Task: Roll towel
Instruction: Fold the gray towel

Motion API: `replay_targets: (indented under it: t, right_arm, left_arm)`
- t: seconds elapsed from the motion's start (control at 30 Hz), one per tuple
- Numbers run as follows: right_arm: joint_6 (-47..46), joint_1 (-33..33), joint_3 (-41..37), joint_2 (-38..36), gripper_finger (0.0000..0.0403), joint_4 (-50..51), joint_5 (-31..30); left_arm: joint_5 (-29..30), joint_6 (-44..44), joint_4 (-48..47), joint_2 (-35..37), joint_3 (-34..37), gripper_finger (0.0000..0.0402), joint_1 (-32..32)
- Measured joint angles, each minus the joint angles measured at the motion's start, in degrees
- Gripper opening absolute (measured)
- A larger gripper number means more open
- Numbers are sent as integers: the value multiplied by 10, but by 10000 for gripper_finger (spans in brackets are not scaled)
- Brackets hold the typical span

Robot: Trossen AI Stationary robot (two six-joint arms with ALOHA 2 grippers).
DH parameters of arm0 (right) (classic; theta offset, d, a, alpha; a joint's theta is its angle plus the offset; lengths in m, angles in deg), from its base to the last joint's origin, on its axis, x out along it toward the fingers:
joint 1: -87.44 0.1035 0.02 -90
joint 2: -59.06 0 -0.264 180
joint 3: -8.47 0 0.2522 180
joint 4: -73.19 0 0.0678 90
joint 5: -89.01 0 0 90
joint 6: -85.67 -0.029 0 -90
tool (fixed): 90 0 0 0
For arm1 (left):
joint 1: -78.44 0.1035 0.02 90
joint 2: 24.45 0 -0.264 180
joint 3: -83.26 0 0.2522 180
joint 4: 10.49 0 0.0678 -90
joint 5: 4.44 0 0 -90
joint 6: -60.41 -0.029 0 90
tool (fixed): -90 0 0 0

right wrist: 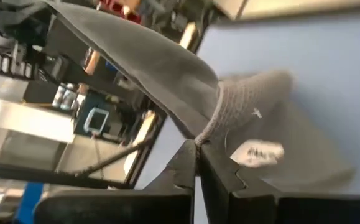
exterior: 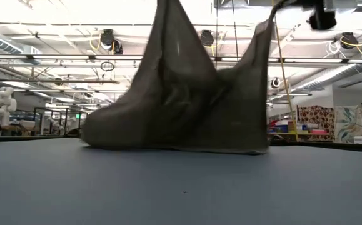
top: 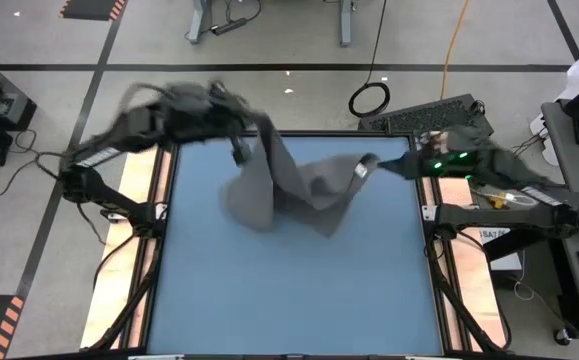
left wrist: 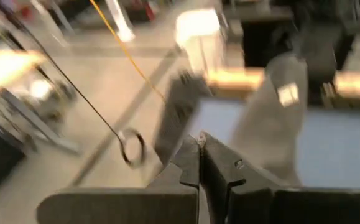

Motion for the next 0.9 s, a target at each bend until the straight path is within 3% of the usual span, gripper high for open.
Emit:
replay_targets:
  t: [0.23,0.47,0.6,0.77,0.9]
  right_arm:
    - [72,0,260,72,4,133,-57]
    - [127,0,461,174,4,164,-53]
    - [150,2,555,229,4,163,-16]
    - [162,31,647,281,4,164,42]
    - [143,62,680,297,4,163,141]
  left_arm:
    - [-6,-26,29,0,-165,2,44]
    - [-90,-5,25,0,-259,2,42]
    - [-169,46,27,0,-288,2,20]
    - [-319,149,71,8,-291,2,-15]
    - [-391,208,116,9,-291,2,-68]
